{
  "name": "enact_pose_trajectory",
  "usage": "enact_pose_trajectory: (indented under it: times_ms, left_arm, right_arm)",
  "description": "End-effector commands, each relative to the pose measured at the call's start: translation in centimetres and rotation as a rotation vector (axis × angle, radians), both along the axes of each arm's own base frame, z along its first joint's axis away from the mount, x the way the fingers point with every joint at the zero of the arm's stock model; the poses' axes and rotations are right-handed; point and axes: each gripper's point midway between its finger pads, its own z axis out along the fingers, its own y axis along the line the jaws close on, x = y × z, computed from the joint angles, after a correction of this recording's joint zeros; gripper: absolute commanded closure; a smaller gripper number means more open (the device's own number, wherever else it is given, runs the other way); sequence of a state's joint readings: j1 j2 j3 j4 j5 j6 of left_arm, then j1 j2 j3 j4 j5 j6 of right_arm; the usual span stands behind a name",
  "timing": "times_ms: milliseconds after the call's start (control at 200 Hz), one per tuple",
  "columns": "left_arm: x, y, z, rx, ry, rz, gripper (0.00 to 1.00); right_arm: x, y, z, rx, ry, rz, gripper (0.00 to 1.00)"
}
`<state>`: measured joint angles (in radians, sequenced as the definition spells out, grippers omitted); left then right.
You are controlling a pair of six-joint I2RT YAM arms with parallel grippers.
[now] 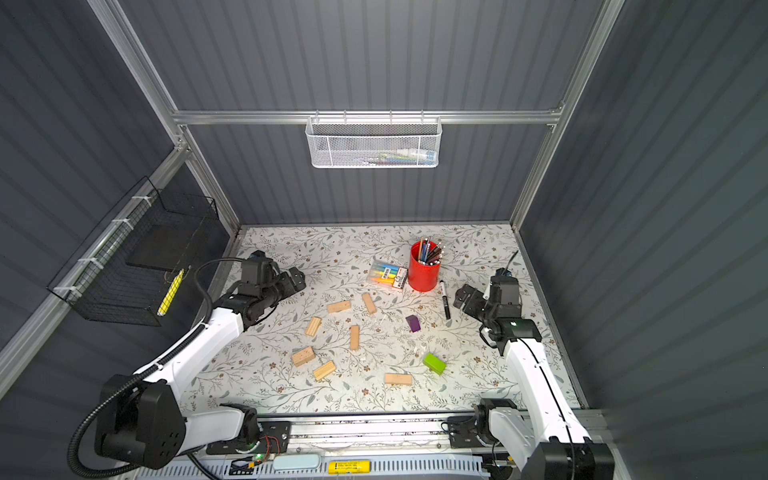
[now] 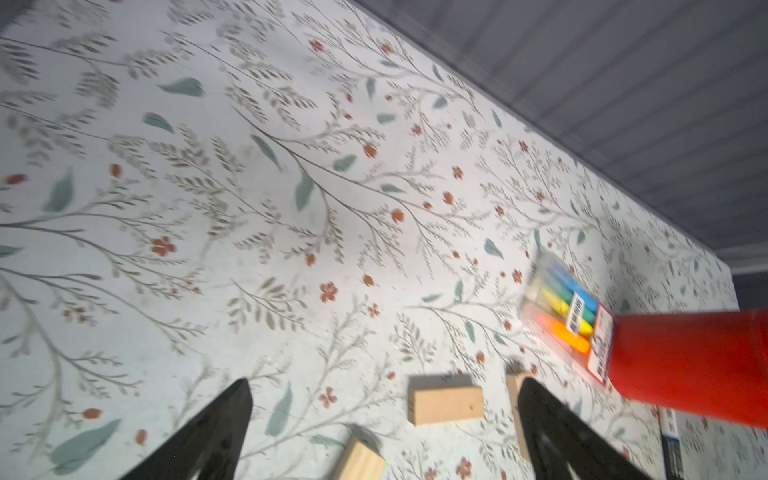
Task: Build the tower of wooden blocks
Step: 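Move the left gripper and right gripper forward over the wooden blocks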
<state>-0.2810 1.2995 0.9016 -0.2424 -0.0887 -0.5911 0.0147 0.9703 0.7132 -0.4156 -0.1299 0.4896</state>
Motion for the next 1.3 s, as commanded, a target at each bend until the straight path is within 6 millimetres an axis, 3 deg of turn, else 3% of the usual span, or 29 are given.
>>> enact_pose_trajectory:
  times_ms: [0, 325, 625, 906, 1296]
  left_arm:
    - [-1.4, -2.3, -1.3, 0.009, 0.095, -0.098, 0.0]
    - [-3.8, -7.6, -3.4, 0.2, 0.163, -0.422, 0.01]
    - [-2.8, -10.0, -6.9, 0.377, 0.241, -0.596, 0.02]
    - [-1.6, -10.7, -9.9, 0.48, 0.321, -0.684, 0.03]
    - [-0.8, -11.7, -12.3, 0.5, 0.359, -0.732, 0.17]
  right_arm:
    - [-1.6, 2.8, -0.5, -0.003, 0.079, 0.106, 0.01]
    - [-3.0, 11.6, -0.8, -0.031, 0.139, 0.373, 0.01]
    - [-3.1, 17.0, -1.9, -0.004, 0.134, 0.476, 0.01]
    - [-2.5, 18.2, -2.2, 0.021, 0.148, 0.47, 0.01]
    - [-2.0, 18.8, -2.7, 0.031, 0.156, 0.473, 0.01]
